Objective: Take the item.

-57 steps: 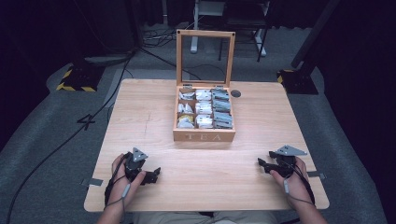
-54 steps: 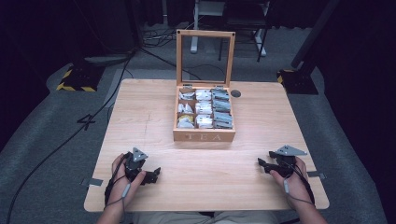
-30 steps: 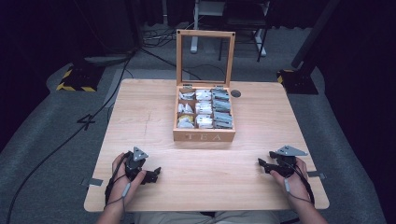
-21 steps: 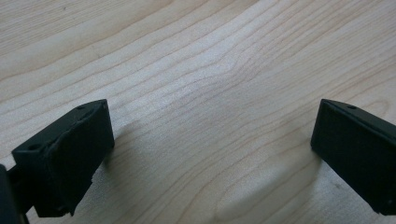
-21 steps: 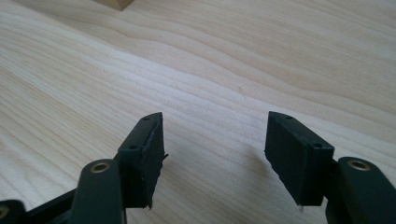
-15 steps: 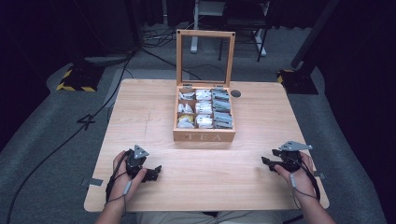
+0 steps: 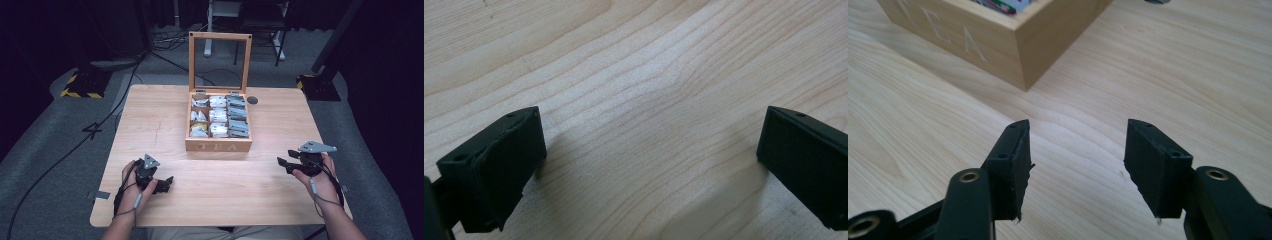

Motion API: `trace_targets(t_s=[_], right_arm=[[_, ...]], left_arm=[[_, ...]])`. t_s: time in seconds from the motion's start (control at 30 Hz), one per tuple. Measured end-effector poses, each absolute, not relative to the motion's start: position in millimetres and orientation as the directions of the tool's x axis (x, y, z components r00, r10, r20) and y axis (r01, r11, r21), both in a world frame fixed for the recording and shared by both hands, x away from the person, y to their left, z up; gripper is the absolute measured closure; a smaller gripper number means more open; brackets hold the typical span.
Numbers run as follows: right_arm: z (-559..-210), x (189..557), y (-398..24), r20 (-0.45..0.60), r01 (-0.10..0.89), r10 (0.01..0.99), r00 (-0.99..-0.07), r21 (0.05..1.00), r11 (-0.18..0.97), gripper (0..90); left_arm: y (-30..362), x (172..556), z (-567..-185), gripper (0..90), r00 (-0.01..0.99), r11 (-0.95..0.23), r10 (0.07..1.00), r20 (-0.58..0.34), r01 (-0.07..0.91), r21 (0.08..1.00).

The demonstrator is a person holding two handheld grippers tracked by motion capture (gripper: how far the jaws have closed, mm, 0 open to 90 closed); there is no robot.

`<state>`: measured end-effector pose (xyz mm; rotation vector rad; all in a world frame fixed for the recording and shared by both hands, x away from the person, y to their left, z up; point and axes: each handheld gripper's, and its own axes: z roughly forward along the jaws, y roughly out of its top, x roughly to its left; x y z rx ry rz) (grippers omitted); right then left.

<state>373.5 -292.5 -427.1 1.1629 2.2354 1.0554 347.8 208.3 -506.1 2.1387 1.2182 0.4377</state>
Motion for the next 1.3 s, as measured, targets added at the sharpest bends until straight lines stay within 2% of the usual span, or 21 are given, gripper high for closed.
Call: trace_targets(t_s=[0.63,0.77,1.3], right_arm=[[-386.5,392.5,-266.6,-0.016,0.450,0.775,-0.632,0.806,0.384,45.9],[-378.3,402.3,-258.0,-0.004,0.451,0.762,-0.648,0.804,0.387,49.4],[-372.2,439.6,-218.8,0.058,0.433,0.694,-0.718,0.818,0.379,54.7]], left_arm=[[207.7,348.5,-506.1,0.0,0.518,-0.373,0.855,-0.023,0.646,0.666],[207.4,348.3,-506.1,0.0,0.513,-0.370,0.858,-0.022,0.648,0.666],[206.6,348.6,-506.0,0.0,0.506,-0.365,0.862,-0.023,0.652,0.665]])
